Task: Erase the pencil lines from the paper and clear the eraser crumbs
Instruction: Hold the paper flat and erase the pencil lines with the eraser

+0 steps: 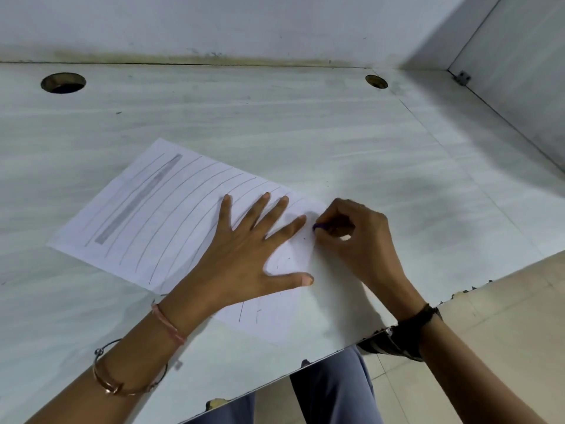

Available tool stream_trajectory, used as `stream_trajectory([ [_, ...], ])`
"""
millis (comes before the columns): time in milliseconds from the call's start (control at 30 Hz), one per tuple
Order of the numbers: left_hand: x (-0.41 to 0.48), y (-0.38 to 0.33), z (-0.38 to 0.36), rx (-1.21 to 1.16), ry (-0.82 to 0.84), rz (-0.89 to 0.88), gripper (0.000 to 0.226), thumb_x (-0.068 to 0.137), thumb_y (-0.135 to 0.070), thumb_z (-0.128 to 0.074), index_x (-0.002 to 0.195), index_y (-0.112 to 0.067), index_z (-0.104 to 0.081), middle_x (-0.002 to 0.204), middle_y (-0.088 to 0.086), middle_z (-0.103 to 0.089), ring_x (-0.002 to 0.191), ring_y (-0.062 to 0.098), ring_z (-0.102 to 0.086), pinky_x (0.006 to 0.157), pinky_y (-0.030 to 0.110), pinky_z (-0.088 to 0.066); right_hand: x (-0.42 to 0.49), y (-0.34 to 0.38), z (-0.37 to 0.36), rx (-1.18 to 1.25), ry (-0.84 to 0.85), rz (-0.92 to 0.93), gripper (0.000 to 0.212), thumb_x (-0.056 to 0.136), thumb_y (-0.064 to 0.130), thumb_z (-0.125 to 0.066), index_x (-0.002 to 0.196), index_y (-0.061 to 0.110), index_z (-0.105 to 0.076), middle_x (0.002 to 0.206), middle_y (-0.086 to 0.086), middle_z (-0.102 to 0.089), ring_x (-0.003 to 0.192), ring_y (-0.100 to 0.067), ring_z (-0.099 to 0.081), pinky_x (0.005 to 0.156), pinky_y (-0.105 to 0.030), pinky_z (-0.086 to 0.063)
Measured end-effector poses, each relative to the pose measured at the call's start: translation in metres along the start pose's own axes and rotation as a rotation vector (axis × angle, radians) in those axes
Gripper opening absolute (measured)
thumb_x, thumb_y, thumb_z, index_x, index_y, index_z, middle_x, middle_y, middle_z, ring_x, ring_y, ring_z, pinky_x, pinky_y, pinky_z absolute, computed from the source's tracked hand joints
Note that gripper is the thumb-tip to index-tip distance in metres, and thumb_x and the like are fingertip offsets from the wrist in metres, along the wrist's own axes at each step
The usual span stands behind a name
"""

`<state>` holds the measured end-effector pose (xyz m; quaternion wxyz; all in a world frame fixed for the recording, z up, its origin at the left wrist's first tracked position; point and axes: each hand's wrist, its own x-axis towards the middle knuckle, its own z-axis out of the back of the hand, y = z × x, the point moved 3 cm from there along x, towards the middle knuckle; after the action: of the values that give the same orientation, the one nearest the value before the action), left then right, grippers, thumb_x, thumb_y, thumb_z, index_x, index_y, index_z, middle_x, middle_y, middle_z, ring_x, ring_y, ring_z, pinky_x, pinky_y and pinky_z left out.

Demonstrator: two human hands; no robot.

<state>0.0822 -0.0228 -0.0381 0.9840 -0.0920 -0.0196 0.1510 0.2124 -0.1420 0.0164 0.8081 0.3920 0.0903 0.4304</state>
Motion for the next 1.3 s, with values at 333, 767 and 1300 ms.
stream_trajectory([
  [333,0.001,0.0,0.0,0.004,0.007,0.006,0.095,0.068,-0.092,-0.002,0.15,-0.047,0.013,0.16,-0.01,0.024,0.146,0.015,0.027,0.111,0.066,0.013,0.005,0.001,0.004,-0.023,0.03,-0.011,0.012,0.071,0.004,-0.071,0.071,0.015,-0.066,0.071,0.002,-0.067,0.065,-0.013,-0.063,0.064,-0.034,-0.053],
  [767,0.003,0.001,-0.002,0.002,-0.009,0.004,0.094,0.069,-0.093,-0.004,0.149,-0.048,0.012,0.16,-0.009,0.023,0.147,0.016,0.024,0.11,0.068,0.012,-0.006,0.003,-0.003,-0.101,0.056,0.045,0.013,0.07,0.005,-0.07,0.071,0.017,-0.064,0.069,0.006,-0.063,0.064,-0.012,-0.061,0.062,-0.028,-0.051],
  [1300,0.0,0.005,0.005,-0.11,0.015,-0.053,0.077,0.086,-0.055,0.009,0.156,-0.029,-0.01,0.163,-0.009,0.004,0.149,0.012,0.011,0.118,0.051,0.012,0.01,-0.01,-0.007,0.062,-0.015,-0.085,0.011,0.077,0.006,-0.069,0.074,0.013,-0.061,0.071,-0.001,-0.065,0.068,-0.017,-0.06,0.059,-0.016,-0.043],
])
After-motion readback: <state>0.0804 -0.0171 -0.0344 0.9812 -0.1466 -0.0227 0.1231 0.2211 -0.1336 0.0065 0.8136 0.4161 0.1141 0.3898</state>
